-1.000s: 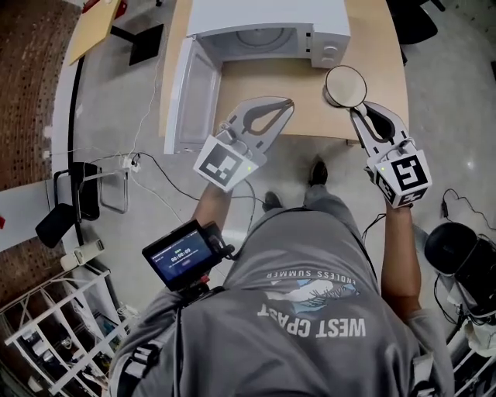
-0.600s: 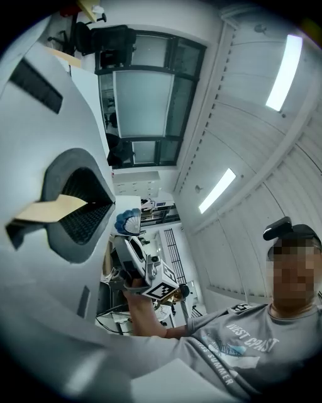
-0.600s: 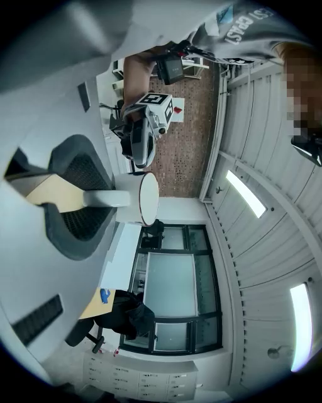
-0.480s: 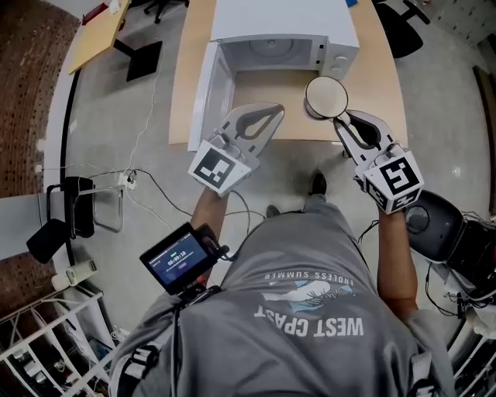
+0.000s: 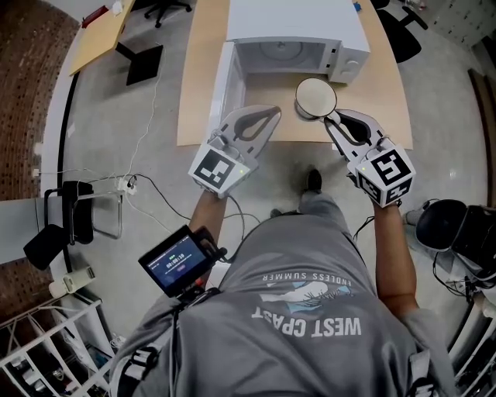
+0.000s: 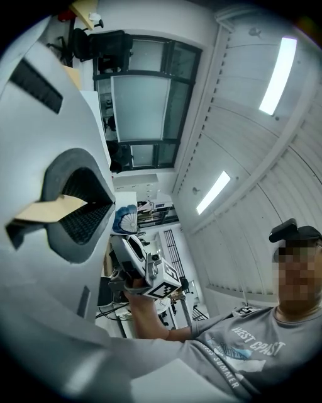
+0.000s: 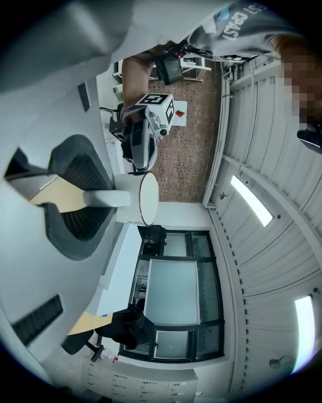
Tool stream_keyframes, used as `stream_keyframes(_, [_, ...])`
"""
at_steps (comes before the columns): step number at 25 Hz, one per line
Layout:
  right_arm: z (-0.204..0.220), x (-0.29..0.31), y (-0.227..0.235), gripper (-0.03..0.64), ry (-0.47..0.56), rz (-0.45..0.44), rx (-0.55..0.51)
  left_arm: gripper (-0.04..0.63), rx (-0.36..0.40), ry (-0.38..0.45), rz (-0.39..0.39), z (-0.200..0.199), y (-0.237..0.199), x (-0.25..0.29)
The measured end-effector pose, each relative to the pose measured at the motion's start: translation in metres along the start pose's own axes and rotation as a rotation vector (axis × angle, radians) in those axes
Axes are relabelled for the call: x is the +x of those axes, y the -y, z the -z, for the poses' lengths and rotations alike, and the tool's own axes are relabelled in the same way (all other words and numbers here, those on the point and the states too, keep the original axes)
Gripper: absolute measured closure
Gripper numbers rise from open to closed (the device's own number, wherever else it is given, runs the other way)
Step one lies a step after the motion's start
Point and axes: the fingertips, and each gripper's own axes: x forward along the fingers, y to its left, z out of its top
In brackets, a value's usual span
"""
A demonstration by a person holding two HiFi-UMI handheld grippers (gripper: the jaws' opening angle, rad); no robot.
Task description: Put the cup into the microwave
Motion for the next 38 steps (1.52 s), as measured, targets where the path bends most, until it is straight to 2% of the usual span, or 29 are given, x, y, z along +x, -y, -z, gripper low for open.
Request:
stream_keyframes(7, [0.022, 0.043, 0.023, 0.551, -0.036, -0.022, 0.031, 0.574, -0.030, -0.051, -0.025, 0.031, -0.027, 0.015])
stream_keyframes(14, [0.054, 0.096, 0.074, 0.551, -0.071, -0.032, 0.056, 0.574, -0.054, -0.089, -0.045, 0.072, -0.065, 0.055])
stream_keyframes(17, [0.064, 0.127, 0.106, 0.551, -0.078, -0.040, 0.059, 0.574, -0.059, -0.101, -0.057, 0.092, -0.095, 0.082])
stream_keyframes(23, [0.145, 0.223, 0.176, 0.551, -0.090, -0.068, 0.099, 0.574, -0.100, -0.154, -0.092, 0.199, -0.162, 0.146])
stream_keyframes(29, [0.128, 0.232, 0.189, 0.551, -0.125, -0.075, 0.102, 0.574, -0.141, -0.180, -0.112, 0.188, -0.181, 0.158])
stream_keyframes(38, [0.135, 0.258, 0.200, 0.551, -0.143, -0.055, 0.106, 0.574, -0.158, -0.206, -0.131, 0.203, -0.200, 0.164])
